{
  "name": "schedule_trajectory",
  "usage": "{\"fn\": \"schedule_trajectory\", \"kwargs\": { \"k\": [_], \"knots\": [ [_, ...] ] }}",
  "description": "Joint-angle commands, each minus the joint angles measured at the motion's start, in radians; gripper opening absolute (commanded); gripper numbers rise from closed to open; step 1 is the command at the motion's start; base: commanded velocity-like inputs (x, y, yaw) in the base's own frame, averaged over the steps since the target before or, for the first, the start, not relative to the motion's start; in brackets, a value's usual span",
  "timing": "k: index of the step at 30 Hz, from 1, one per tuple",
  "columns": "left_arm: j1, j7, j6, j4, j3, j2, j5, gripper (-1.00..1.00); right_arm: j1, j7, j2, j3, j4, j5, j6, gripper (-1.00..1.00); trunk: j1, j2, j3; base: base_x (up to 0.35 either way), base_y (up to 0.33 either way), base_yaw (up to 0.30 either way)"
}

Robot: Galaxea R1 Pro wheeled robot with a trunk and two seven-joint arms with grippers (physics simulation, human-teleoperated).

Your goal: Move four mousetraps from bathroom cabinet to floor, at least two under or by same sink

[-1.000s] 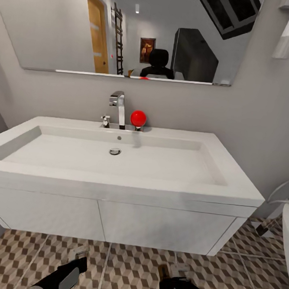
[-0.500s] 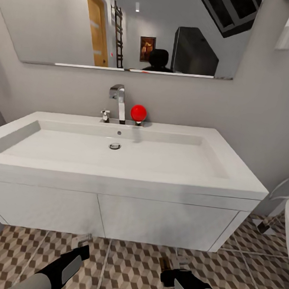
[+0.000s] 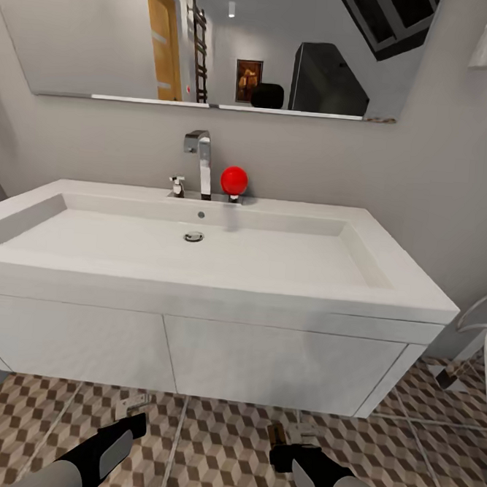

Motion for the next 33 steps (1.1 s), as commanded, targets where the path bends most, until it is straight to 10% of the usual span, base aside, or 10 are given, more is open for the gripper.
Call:
{"fn": "schedule_trajectory", "kwargs": {
  "k": [1,33],
  "knots": [
    [0.0,0.007,0.007,-0.003,-0.008,0.001,0.002,-1.0,0.0,-0.004,0.001,0.0,-0.001,0.004,0.005,-1.0,0.004,-0.008,-0.004,0.0,0.0,0.0],
    [0.0,0.009,0.006,-0.001,-0.009,0.001,0.002,-1.0,0.004,0.012,0.002,0.005,0.007,0.011,-0.156,-1.0,0.126,-0.232,-0.104,0.0,0.0,0.0]
  ]
}}
